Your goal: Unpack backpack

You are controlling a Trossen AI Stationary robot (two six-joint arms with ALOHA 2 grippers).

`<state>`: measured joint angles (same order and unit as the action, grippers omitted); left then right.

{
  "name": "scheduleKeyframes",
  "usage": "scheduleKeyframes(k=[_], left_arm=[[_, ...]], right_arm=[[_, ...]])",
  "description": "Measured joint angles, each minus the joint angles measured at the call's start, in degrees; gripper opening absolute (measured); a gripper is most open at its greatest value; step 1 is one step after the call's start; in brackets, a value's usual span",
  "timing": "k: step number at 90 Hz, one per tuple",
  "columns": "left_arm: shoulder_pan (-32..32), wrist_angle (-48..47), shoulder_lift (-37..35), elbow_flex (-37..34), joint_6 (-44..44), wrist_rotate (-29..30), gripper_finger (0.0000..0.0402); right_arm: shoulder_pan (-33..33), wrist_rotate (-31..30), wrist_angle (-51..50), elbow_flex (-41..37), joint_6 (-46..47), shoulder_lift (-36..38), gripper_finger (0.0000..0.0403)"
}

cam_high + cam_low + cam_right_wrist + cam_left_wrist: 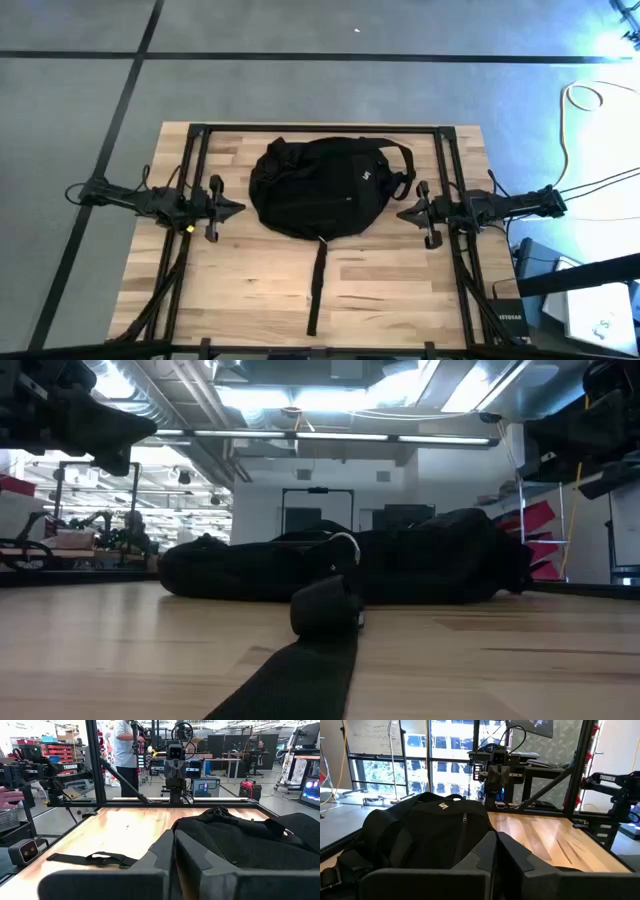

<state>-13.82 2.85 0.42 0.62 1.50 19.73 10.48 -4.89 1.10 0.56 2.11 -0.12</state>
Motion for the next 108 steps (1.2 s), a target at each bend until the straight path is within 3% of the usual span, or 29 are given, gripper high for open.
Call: scheduleKeyframes(k=[64,99,108], left_arm=[[0.0,0.17,-0.01,-0.01,-4.88,0.42,0.0],[0.01,0.64,0.2,-0.06,1.1,2.74,0.0],[0.22,0.74,1.3,-0.06,6.35,6.2,0.001]], right_arm=[[-0.02,0.0,0.0,0.02,0.0,0.0,0.0001],[-0.02,0.02,0.0,0.0,0.0,0.0,0.0001],[0.0,0.0,0.0,0.0,0.0,-0.02,0.0001]])
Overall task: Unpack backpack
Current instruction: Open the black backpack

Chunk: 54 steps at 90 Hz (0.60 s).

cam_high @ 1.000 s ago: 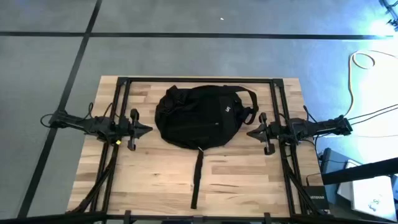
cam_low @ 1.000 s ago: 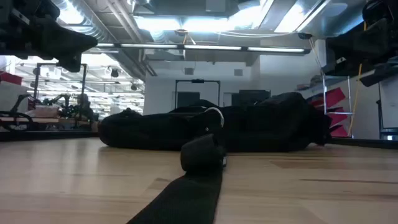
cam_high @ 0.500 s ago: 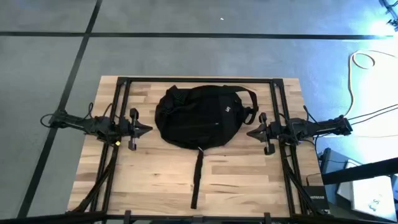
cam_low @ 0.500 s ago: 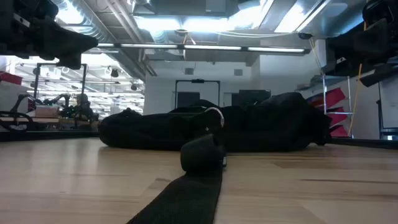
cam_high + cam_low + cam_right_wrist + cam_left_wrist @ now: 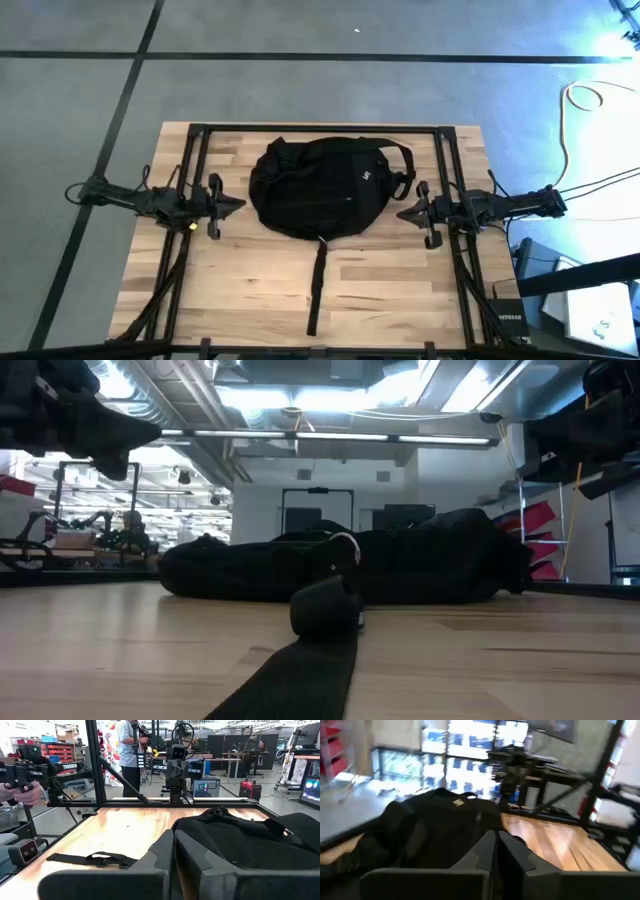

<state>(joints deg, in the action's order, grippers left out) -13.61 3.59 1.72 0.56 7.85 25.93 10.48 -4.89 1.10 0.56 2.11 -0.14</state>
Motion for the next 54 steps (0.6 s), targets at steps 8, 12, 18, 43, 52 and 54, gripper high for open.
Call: scheduleKeyframes(k=[8,12,18,43,52,54], left_arm=[[0.69,0.13,2.29,0.0,13.21,5.04,0.0037],[1.11,0.17,3.72,0.0,15.49,6.56,0.0056],[1.53,0.18,6.34,0.0,16.96,8.28,0.0089],[6.24,0.24,21.62,0.01,30.45,10.54,0.02],[8.24,1.46,26.32,0.01,32.67,11.47,0.0208],[8.71,2.31,27.1,0.01,32.72,11.65,0.0209]], right_arm=[[-0.02,0.0,0.0,0.0,0.0,0.02,0.0001],[0.0,0.0,0.0,0.0,0.0,0.0,0.0001],[0.0,0.0,-0.01,0.02,0.0,0.0,0.0001],[-0.02,0.02,0.0,0.01,0.0,0.02,0.0001],[-0.01,0.02,0.0,0.02,0.0,0.0,0.0001],[0.0,0.0,0.0,0.01,0.0,0.0,0.0001]])
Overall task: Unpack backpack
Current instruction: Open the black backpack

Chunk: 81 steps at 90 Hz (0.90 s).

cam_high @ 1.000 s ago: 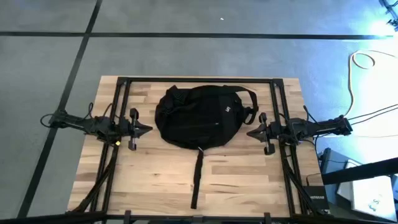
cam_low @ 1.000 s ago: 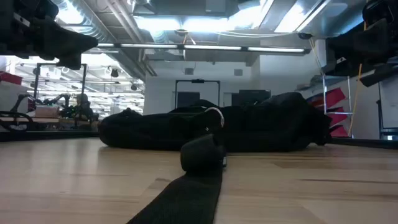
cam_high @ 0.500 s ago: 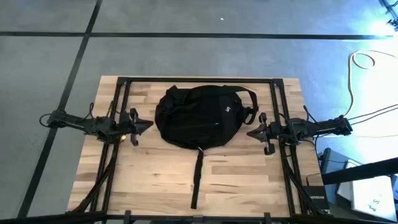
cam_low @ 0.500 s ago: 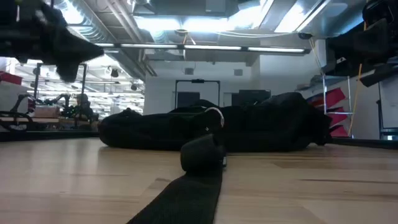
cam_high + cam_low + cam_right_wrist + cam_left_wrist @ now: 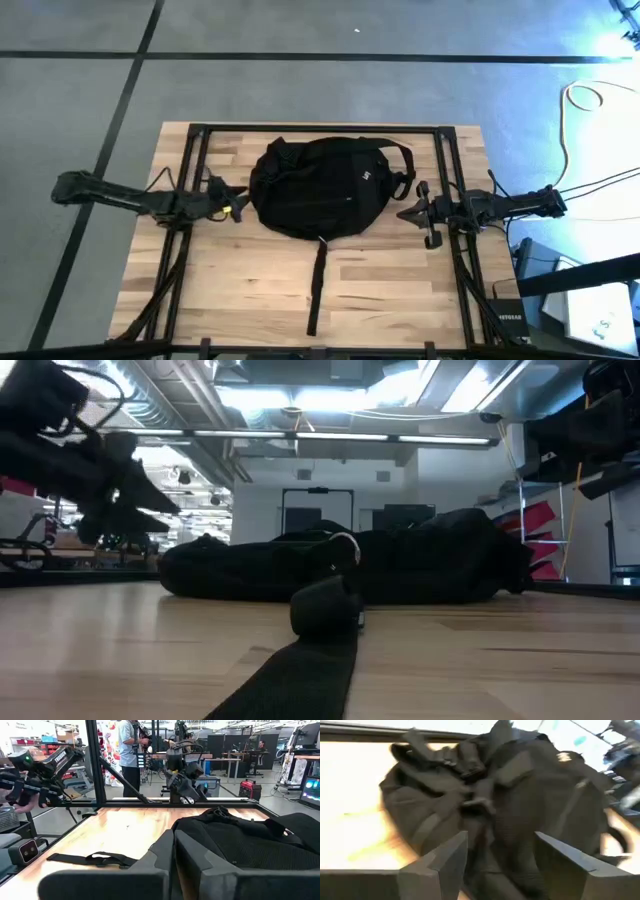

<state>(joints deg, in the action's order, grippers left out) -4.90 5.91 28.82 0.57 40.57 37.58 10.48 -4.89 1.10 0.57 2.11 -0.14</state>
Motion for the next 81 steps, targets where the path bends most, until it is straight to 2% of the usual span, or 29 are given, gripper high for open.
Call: scheduleKeyframes(k=[18,35,44,57,70,81], left_arm=[[4.69,1.09,6.19,1.46,3.14,0.78,0.021],[8.56,1.16,11.9,3.64,-1.31,0.31,0.021],[10.75,1.09,14.8,4.52,-0.39,-3.83,0.0217],[12.48,2.55,19.03,5.1,-0.6,-8.06,0.0251],[13.26,8.54,22.92,5.1,-1.44,-10.87,0.0284],[13.26,14.12,26.43,5.11,-0.51,-13.86,0.0292]], right_arm=[[-0.02,0.01,0.0,0.01,0.0,0.0,0.0001],[-0.01,0.0,0.0,0.01,0.0,0.01,0.0001],[-0.02,0.0,0.0,-0.01,0.0,0.02,0.0001],[0.0,0.01,0.0,0.0,0.0,0.01,0.0001],[0.0,0.02,0.0,0.0,0.0,0.0,0.0001],[-0.02,0.0,0.0,-0.01,0.0,0.0,0.0001]])
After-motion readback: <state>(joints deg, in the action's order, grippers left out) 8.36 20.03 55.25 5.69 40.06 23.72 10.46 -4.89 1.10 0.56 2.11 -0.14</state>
